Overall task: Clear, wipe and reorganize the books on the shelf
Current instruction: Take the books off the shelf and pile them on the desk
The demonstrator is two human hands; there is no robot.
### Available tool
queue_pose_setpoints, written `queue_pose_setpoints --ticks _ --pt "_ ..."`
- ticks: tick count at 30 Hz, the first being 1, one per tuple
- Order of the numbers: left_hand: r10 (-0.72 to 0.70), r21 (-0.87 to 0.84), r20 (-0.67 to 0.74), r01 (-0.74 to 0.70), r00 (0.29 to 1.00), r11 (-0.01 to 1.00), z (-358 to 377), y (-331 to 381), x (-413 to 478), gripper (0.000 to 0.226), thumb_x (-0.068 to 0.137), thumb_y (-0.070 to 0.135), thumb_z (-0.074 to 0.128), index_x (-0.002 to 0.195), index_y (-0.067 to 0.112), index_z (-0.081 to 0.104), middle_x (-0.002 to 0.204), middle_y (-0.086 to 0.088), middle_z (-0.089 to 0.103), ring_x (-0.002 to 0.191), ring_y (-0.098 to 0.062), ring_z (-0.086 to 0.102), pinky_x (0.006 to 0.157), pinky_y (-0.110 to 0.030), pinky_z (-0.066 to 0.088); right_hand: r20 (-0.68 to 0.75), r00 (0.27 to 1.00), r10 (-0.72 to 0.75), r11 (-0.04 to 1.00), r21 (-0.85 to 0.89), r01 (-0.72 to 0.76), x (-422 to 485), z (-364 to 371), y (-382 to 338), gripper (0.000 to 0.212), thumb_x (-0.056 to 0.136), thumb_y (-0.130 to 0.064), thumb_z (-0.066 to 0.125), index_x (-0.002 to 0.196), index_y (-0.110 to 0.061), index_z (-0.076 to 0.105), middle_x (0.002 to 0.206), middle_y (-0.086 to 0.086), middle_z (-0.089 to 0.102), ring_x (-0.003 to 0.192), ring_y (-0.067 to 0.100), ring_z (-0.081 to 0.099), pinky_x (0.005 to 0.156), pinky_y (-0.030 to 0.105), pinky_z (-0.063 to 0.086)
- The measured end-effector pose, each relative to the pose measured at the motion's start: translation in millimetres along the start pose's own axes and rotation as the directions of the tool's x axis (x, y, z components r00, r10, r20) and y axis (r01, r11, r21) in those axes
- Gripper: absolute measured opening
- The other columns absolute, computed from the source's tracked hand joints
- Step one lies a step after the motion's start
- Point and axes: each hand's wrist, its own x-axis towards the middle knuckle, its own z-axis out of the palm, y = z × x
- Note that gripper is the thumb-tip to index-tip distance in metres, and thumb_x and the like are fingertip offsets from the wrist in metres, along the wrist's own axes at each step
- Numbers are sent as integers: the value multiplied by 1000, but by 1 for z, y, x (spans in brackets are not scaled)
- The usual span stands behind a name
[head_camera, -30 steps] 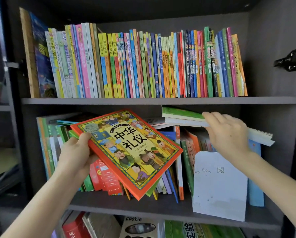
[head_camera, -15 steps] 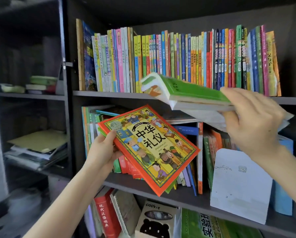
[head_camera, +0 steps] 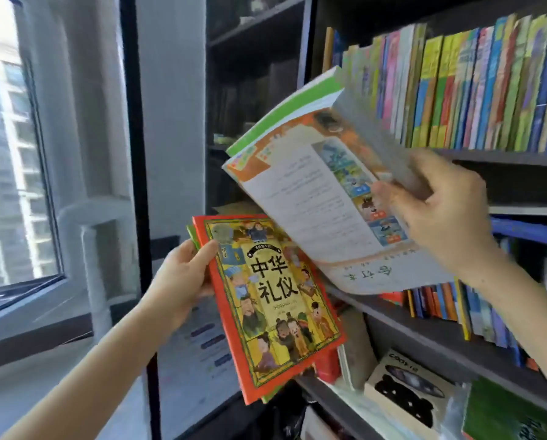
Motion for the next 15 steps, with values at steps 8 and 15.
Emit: queue_pose_setpoints --ticks 8,15 --pt "-91 162 -180 120 979 979 -159 -22 -75 18 98 21 49 99 9 61 69 -1 73 55 -11 67 47 -21 52 346 936 -68 972 236 -17 -67 98 -94 26 82 -27 74 107 -27 67 62 -24 58 64 -7 59 52 7 38" --pt "-170 311 -287 260 943 914 -297 -37 -139 16 99 23 47 98 16 61 69 2 73 58 -9 69 50 -23 54 486 874 -24 919 356 -172 -128 184 -209 25 80 -28 76 101 -35 66 65 -19 65 68 3 62 56 17 43"
